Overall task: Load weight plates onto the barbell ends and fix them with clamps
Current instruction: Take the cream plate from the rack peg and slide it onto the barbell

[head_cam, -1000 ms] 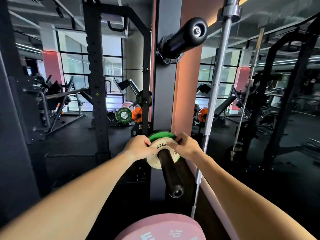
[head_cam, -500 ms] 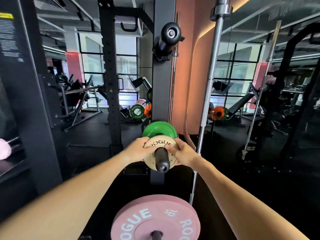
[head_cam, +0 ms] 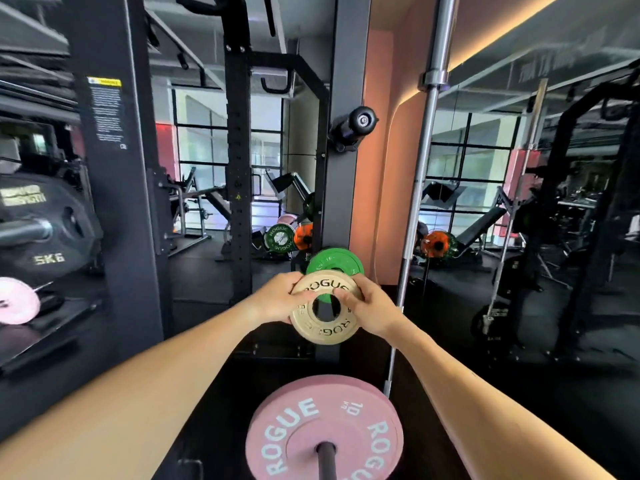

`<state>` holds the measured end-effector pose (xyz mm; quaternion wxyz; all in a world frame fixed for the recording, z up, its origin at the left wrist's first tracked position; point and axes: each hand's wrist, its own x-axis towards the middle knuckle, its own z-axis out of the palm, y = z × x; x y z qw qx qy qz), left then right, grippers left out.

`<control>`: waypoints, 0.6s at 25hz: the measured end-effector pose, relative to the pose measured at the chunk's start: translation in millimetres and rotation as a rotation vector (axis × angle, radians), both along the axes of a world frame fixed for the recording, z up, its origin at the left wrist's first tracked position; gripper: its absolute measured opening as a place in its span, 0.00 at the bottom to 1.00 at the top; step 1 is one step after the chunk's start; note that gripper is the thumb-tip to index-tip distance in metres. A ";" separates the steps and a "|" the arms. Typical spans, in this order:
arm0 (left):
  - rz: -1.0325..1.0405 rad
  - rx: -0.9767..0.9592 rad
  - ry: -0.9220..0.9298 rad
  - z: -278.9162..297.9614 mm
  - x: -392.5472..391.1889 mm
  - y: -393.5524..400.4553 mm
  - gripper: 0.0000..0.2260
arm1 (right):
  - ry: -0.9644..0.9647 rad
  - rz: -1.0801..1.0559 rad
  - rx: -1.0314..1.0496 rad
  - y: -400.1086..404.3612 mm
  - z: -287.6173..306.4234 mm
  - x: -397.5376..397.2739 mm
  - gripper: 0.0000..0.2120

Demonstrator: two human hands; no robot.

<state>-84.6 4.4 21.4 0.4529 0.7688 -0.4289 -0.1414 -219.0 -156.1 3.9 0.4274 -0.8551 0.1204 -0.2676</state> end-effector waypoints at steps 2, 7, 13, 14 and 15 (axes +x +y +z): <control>0.037 -0.019 -0.017 11.3 2.6 49.5 0.10 | -0.034 0.041 0.014 44.1 10.3 11.3 0.08; 0.170 -0.029 -0.062 28.7 20.2 206.5 0.10 | -0.076 0.176 0.025 180.8 18.6 60.0 0.04; 0.422 -0.064 -0.117 36.3 33.3 406.8 0.05 | -0.088 0.411 0.047 364.2 27.7 120.3 0.04; 0.472 -0.065 -0.129 36.3 33.2 436.2 0.06 | -0.078 0.453 0.045 392.2 29.3 128.6 0.04; 0.521 -0.064 -0.141 36.4 33.4 463.6 0.06 | -0.069 0.495 0.042 418.4 31.1 136.6 0.04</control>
